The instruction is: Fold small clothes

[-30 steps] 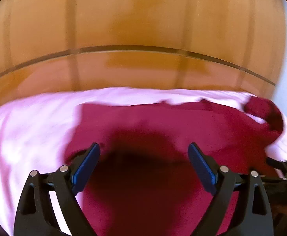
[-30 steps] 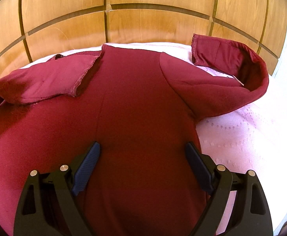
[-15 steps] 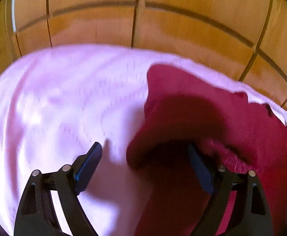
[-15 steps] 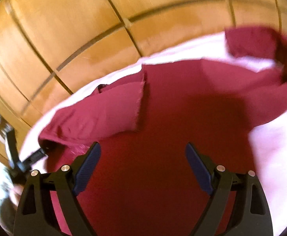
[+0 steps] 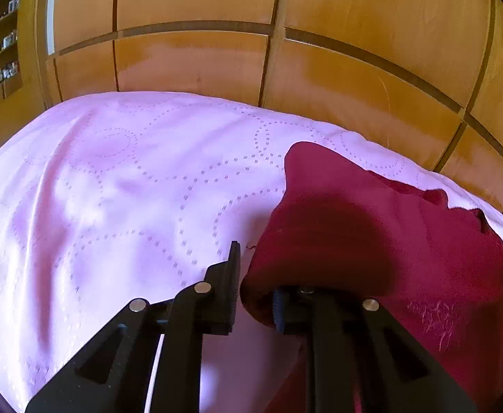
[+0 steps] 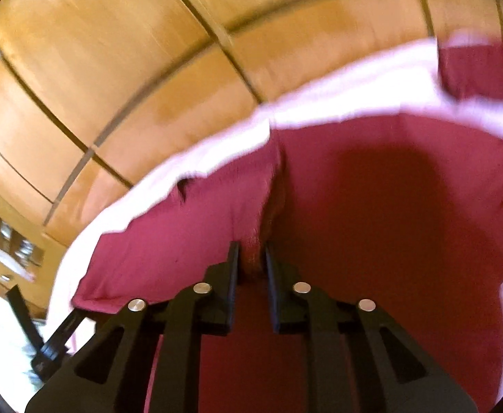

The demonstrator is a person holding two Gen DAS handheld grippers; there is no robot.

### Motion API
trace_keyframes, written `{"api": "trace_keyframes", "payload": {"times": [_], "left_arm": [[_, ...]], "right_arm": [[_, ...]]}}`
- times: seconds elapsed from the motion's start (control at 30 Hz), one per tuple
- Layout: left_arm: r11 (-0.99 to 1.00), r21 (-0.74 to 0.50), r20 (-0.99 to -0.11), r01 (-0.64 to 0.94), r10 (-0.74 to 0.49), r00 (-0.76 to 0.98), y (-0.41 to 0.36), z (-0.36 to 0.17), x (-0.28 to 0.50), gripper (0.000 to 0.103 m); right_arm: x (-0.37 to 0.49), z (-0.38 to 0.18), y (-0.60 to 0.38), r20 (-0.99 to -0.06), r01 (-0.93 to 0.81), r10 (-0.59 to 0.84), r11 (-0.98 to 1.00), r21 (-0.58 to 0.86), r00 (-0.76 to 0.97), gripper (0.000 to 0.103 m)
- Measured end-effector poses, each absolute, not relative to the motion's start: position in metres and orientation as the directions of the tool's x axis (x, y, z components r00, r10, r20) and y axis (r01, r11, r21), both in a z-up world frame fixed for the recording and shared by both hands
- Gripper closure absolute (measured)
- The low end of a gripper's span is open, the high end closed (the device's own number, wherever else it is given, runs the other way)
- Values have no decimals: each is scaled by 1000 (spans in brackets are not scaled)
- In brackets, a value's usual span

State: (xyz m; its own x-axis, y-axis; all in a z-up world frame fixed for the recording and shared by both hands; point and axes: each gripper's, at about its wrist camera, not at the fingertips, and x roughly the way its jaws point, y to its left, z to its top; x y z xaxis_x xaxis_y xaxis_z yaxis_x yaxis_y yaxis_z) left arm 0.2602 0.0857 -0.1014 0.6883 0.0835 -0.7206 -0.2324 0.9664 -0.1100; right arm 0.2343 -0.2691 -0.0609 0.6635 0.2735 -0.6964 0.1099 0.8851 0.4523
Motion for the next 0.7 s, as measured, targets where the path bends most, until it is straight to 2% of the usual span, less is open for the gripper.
{"api": "trace_keyframes", "payload": {"times": [0.1,0.17,0.2,0.27,0.4,0.5,0.7], "left_arm": [[968,-74,-739,-239,108,665,80,-110,254,85],[962,-58,-760,-267,131,636,82,-115,253,74],[955,-65,-777,-289,133,615,87,-119,256,65],[951,-92,-782,-297,115,612,93,-122,257,62],[942,-124,-780,-311,102,618,96,-119,243,50],[931,-193,-740,-310,69,669,100,-107,219,45],[945,-154,-619,-287,134,774,79,-72,204,44]], "right_arm": [[238,-54,-262,-712,100,204,928,360,672,95],[244,-68,-261,-751,112,187,938,328,633,95],[247,-81,-259,-776,125,182,940,318,604,95],[245,-101,-263,-791,135,196,934,330,580,95],[235,-107,-272,-751,133,223,915,382,622,94],[233,-109,-278,-730,131,250,898,421,636,94],[225,-108,-282,-719,126,249,897,424,649,93]]}}
